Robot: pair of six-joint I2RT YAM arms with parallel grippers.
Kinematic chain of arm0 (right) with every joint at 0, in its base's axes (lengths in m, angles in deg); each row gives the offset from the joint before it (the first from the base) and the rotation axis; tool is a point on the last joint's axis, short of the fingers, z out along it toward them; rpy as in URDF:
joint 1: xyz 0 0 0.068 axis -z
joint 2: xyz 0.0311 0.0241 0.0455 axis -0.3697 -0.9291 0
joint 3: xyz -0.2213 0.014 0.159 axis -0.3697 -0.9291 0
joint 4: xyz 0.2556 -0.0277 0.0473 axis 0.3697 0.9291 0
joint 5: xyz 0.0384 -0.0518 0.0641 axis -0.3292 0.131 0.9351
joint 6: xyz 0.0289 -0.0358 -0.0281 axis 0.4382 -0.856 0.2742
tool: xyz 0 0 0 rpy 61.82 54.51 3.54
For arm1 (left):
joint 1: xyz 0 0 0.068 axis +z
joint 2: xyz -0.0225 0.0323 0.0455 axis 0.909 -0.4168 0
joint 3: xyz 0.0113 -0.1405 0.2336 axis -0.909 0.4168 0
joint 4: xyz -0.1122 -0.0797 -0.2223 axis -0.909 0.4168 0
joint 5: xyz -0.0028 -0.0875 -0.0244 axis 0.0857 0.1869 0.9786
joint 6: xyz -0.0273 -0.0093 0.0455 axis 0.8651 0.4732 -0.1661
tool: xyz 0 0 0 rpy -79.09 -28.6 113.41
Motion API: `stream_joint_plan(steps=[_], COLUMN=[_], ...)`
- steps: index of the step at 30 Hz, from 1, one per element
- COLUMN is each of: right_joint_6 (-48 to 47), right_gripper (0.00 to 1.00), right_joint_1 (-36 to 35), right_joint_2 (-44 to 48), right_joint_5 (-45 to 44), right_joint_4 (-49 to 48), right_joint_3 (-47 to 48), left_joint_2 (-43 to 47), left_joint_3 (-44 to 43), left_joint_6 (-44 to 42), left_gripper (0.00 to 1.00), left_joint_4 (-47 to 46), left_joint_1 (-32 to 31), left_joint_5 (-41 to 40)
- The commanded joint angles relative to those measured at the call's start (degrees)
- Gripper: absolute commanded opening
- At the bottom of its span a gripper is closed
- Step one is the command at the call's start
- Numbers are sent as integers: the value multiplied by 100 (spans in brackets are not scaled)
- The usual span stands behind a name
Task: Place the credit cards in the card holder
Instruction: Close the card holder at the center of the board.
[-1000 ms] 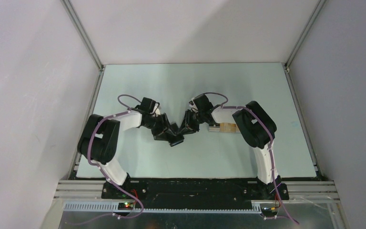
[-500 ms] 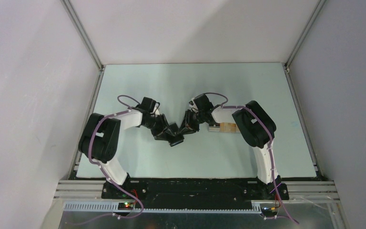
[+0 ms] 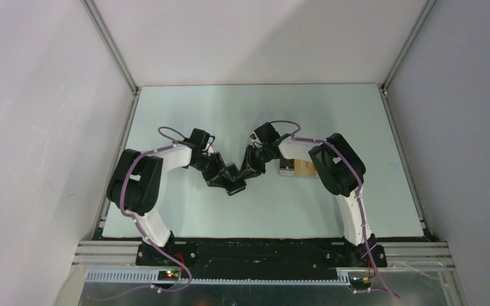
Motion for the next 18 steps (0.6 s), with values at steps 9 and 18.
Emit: stream_joint_plan(steps=[9, 18], right_joint_6=[-484, -779], right_gripper=[8, 0], right_joint_1=[-1042, -1745], right_joint_2=[-1364, -2055], right_joint_5=[-1958, -2890], right_joint_4=[2002, 3120], right_joint_3=[870, 1874], left_joint_2=[-720, -876], left_joint_3=[-49, -384], left_joint_6=[418, 521], left_gripper=[47, 42], left_joint_4=[-1531, -1023], left_joint_1=[-219, -379], left_joint_5=[-1604, -2054])
